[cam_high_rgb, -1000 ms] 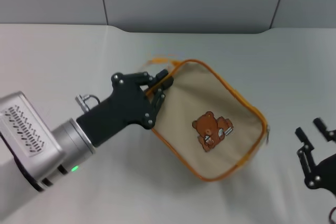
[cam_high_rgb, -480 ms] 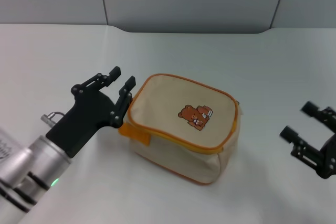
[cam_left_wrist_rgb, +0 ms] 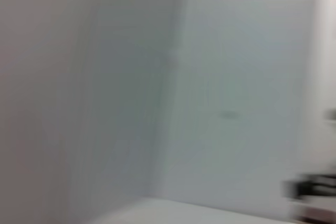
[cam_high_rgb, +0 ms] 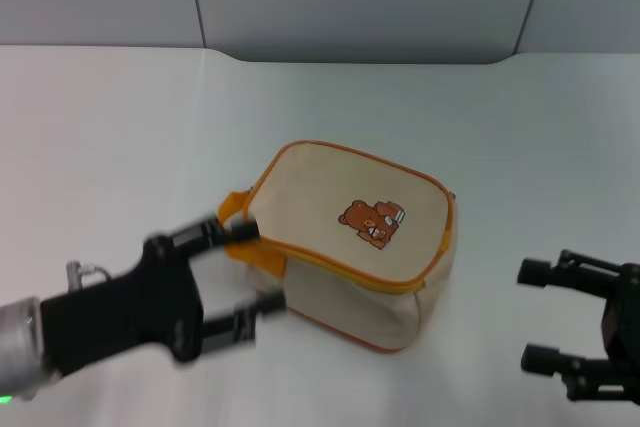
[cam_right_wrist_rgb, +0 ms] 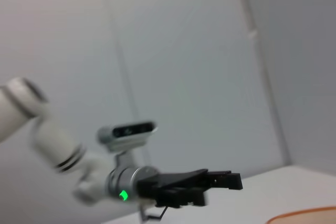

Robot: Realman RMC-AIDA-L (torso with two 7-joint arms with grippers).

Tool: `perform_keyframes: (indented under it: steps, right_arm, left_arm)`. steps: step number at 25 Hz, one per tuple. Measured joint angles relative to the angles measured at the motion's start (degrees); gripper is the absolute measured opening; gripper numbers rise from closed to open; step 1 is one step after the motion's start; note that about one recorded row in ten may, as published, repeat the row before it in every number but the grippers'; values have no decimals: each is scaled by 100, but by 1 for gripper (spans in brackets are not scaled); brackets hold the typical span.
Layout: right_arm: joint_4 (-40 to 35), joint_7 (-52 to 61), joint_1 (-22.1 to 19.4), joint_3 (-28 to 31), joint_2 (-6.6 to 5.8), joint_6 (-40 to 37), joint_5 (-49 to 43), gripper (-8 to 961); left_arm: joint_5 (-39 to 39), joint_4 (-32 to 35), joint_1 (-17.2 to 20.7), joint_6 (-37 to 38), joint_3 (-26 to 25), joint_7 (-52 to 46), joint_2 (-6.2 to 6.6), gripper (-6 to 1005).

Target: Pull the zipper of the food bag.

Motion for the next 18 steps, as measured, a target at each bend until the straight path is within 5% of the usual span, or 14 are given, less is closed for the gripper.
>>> perform_keyframes:
  steps: [4, 7, 12, 18]
  right_arm:
    - [-20, 65, 204, -10, 20, 3, -453, 834]
    - [-20, 54, 225, -45, 75, 19, -580, 833]
    - [-41, 39, 205, -38, 119, 28, -590, 832]
    - [-50, -11, 163, -16, 120, 55, -580, 832]
  left_arm:
    - [68, 412, -179, 687, 946, -222, 26, 660]
    - [68, 507, -196, 691, 1112, -223, -16, 759]
    - [45, 830, -194, 635, 1070, -182, -223, 751]
    - [40, 896, -206, 624, 1083, -163, -271, 742]
